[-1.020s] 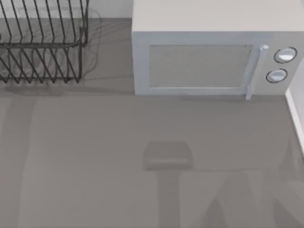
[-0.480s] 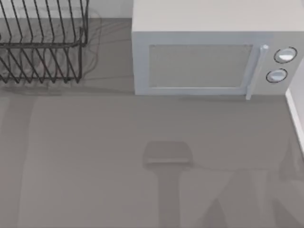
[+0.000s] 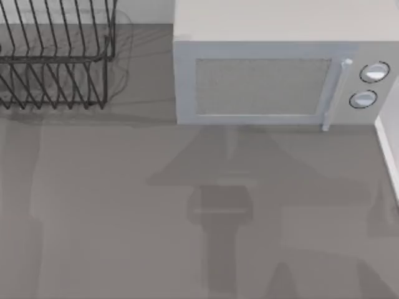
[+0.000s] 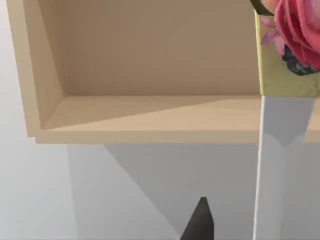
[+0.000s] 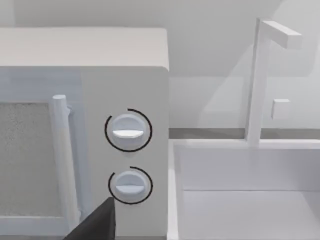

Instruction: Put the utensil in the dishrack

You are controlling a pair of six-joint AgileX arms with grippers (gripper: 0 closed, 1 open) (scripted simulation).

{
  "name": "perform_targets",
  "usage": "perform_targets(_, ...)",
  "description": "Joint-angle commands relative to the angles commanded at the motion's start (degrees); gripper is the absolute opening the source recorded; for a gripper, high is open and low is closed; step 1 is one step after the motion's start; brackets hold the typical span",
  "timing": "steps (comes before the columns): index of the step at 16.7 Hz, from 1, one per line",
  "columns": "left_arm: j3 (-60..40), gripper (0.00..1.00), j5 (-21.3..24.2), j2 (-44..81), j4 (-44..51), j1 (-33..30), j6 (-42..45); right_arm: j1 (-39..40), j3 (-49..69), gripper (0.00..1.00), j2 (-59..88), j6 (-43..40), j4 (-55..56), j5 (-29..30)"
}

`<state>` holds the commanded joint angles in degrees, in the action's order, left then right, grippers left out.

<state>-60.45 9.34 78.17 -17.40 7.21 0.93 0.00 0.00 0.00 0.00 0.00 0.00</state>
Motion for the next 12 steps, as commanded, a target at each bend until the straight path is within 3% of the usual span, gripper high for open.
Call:
perform_targets(6, 5.61, 0.0, -2.51, 18.11, -24.58, -2.56, 0.05, 0.0, 0.0, 1.0, 0.0, 0.0, 0.0, 0.0)
perform_targets(12, 7.52, 0.0, -3.29, 22.41, -30.18, -3.39, -0.02, 0.0, 0.0, 1.0, 0.0, 0.0, 0.0, 0.0)
